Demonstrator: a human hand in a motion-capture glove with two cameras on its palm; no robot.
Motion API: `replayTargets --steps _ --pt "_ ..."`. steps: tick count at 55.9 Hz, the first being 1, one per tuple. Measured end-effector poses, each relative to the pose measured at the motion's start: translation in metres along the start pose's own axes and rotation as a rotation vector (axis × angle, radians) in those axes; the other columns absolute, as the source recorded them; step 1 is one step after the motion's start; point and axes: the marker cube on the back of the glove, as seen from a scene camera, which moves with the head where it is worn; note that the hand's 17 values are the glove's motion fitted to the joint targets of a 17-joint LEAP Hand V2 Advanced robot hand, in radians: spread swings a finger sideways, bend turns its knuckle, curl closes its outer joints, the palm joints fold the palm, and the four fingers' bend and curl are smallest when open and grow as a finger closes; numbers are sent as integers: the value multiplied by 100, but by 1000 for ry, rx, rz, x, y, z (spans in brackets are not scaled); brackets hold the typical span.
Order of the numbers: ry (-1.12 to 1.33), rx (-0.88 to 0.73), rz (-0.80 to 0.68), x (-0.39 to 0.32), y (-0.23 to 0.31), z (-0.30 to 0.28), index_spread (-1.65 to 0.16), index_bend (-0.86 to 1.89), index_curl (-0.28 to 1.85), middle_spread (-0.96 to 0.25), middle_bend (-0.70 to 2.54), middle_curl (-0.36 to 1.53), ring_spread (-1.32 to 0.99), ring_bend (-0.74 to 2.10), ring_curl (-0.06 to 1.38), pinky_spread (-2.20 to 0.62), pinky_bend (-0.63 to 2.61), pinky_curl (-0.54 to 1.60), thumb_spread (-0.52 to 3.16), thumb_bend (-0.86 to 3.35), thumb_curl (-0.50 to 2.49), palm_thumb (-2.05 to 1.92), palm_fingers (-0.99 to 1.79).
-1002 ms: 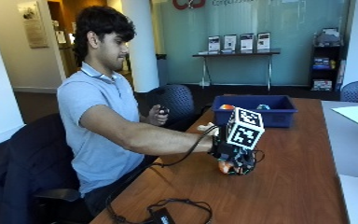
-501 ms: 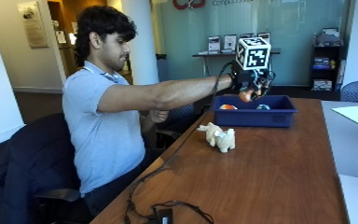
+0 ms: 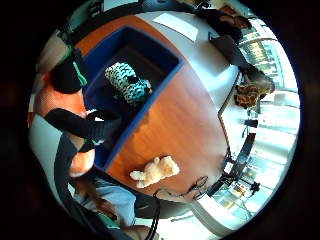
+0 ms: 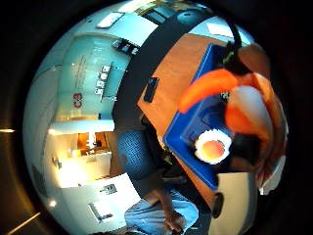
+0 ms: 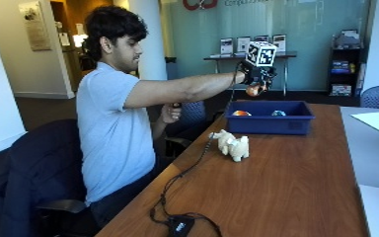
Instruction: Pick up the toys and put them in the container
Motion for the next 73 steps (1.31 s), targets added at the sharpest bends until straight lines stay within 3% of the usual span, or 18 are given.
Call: replayTargets --steps 4,6,9,19,26,33,46,57,64,73 --pt "3 -103 18 0 -1 11 -29 13 38 2 39 63 -20 100 61 -27 129 40 142 46 75 63 53" --pt "9 -138 29 3 -1 15 -29 13 38 3 30 61 -18 89 60 -25 135 43 145 39 69 48 23" --pt "14 -159 41 10 1 19 -30 17 40 4 24 59 -15 79 60 -22 141 45 147 30 61 32 7" --pt "-50 -214 42 38 21 20 -33 28 40 5 11 47 -5 36 42 -4 137 40 142 11 46 4 -17" --pt "16 -251 -14 70 64 28 -33 27 41 5 10 40 -1 25 37 2 130 37 143 8 42 2 -16" --pt "98 -239 28 128 119 45 -33 25 41 5 11 35 1 20 35 5 123 34 145 7 40 3 -14" --pt "-29 -370 40 196 206 98 -33 22 41 5 11 28 2 17 33 9 117 32 147 7 37 8 -12" --pt "-40 -452 37 214 229 148 -34 22 41 4 15 26 2 14 28 8 118 32 148 7 35 11 -9" --pt "-78 -359 22 216 229 157 -34 20 41 5 15 26 3 21 29 0 121 34 152 9 35 17 2" --pt "-90 -181 16 213 227 163 -30 28 43 3 26 30 -1 40 33 -9 108 29 163 27 41 44 47"
